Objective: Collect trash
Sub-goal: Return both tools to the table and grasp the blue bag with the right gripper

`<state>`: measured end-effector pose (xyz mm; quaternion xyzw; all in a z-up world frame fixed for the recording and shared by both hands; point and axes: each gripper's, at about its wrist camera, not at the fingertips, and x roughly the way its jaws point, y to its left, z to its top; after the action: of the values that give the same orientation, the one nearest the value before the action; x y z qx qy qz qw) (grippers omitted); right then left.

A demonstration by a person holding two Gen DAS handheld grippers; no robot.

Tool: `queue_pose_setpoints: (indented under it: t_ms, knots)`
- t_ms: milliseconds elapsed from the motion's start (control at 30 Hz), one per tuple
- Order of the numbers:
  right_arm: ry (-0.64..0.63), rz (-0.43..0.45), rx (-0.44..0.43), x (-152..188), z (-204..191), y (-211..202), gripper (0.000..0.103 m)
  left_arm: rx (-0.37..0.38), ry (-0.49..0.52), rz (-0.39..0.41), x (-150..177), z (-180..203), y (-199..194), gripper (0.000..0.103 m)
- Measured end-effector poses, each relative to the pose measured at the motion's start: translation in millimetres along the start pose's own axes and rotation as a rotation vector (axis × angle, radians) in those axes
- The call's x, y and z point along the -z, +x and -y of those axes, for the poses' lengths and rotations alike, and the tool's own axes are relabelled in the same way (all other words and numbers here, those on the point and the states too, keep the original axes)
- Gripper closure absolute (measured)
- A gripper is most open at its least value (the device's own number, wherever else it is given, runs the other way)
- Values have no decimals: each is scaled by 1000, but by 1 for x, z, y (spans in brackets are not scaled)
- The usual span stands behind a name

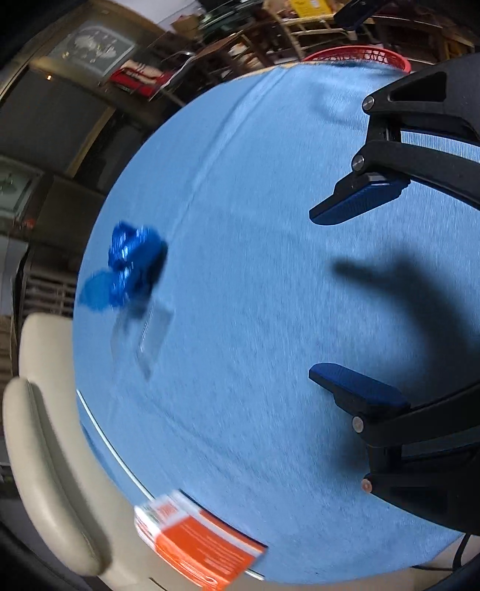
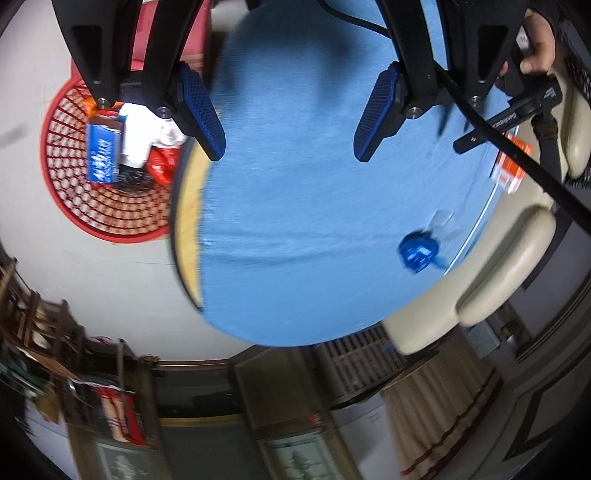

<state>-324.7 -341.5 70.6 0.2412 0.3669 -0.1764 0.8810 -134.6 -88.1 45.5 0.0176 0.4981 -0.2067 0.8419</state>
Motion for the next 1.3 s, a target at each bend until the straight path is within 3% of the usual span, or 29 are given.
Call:
queue_pose_setpoints:
  t_ms: [333,667,867,1033,1300]
  knots:
    - [-140,-59,-47,-9,-67,42,28,-82,-42,12,0,-32,4,25]
    - [-230,-47,-121,-58,-130,98,28,-133,-53,20,-1,-53,14,25]
    - [-213,-38,-182,-113,-167,151,28,-157,-23,28,1,-53,21,25]
    - [-168,-94,-174,-148,-190,217,28,-175,2,33,2,-50,22,25]
    - [-125,-195,-185,-162,-211,278,28,-173,5,22,-5,-52,26,25]
